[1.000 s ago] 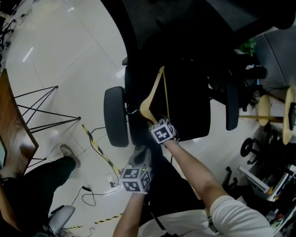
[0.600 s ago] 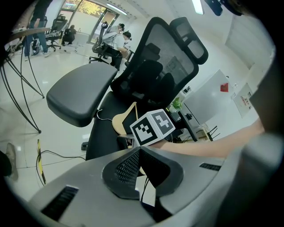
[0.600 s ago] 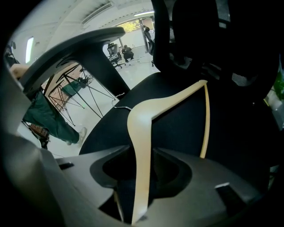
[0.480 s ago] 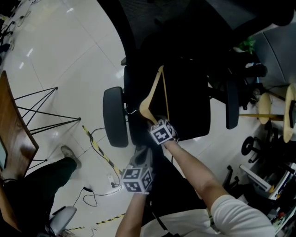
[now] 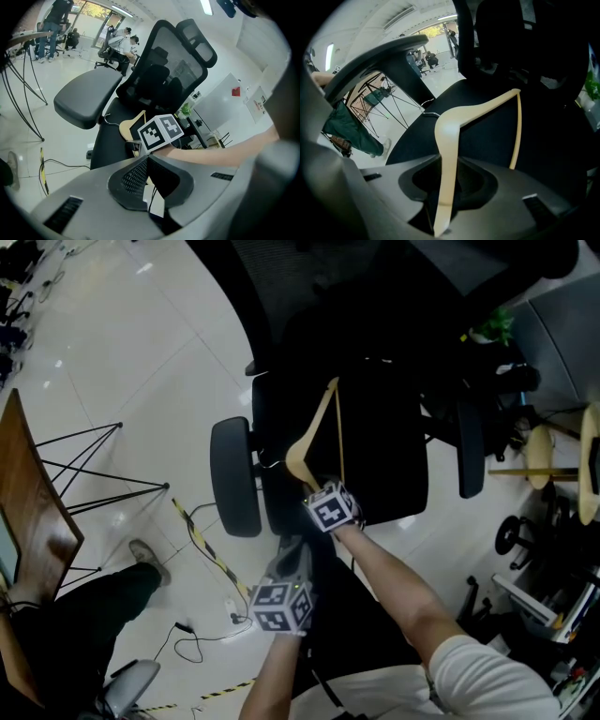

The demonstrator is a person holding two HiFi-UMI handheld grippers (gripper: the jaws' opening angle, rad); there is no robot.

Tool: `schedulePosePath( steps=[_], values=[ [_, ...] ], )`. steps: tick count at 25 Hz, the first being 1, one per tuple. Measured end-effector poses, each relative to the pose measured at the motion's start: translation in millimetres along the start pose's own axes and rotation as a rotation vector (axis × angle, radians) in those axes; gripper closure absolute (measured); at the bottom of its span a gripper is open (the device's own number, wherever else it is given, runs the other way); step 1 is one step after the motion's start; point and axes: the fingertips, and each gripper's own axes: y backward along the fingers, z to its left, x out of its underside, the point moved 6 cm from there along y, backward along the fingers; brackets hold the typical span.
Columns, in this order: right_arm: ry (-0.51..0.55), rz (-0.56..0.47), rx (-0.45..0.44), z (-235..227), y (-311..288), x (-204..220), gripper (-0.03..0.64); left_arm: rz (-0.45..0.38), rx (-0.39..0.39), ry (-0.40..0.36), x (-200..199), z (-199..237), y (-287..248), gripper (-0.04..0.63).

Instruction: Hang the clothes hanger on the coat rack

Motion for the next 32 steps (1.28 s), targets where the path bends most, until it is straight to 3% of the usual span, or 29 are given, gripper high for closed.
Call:
schedulePosePath(
  steps=[9, 16, 25, 32],
  values=[
    [-0.144, -0.113, -0.012, 5, 66, 2, 0.499, -0.032, -0.009, -0.039, 3, -3, 30, 0.597],
    [-0.252, -0.294, -0.007, 18, 177, 0, 0.499, -0.077, -0.001, -0.119, -3, -21, 82, 0.597],
    [-0.322, -0.553, 0.015, 58, 338, 6, 0.499, -0.162, 0.098, -0.293, -16, -91, 147, 0.597],
    [-0.366, -0.714, 0.06, 90, 449, 33, 0.499, -0.241, 0.184, -0.385, -23, -139, 194, 0.597]
  ],
)
